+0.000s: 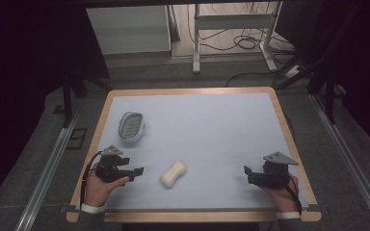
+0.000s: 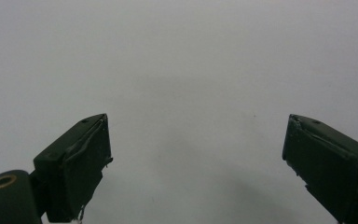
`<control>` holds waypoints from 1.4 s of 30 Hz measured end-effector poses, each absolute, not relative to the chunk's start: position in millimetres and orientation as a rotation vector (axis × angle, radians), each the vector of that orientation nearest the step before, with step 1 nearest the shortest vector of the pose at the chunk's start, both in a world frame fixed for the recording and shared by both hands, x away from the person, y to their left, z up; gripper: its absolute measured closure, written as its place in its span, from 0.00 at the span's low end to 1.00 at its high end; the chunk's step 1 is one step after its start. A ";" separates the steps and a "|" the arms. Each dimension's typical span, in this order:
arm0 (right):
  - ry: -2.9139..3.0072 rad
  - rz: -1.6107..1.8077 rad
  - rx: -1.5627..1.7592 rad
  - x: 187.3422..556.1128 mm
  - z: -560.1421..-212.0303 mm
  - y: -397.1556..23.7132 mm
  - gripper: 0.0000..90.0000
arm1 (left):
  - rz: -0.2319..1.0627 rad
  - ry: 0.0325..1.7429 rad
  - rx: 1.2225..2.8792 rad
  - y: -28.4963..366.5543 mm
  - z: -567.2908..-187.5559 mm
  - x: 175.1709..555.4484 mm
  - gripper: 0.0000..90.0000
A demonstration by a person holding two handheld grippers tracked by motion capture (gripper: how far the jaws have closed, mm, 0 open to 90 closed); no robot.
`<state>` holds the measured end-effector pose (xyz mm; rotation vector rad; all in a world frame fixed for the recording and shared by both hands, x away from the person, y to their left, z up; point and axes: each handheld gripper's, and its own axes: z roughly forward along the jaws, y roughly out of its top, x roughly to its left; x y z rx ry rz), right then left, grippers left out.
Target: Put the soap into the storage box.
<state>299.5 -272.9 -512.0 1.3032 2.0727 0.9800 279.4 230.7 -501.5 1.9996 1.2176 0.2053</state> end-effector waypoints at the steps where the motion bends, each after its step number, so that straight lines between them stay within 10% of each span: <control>1: 2.078 0.978 1.299 299.4 -512.5 -273.2 0.08 | 0.208 1.214 2.004 229.9 -500.7 278.8 0.25; 42: 2.039 1.002 1.337 300.0 -512.0 -300.5 0.10 | 0.195 1.204 2.051 201.6 -472.5 278.4 0.26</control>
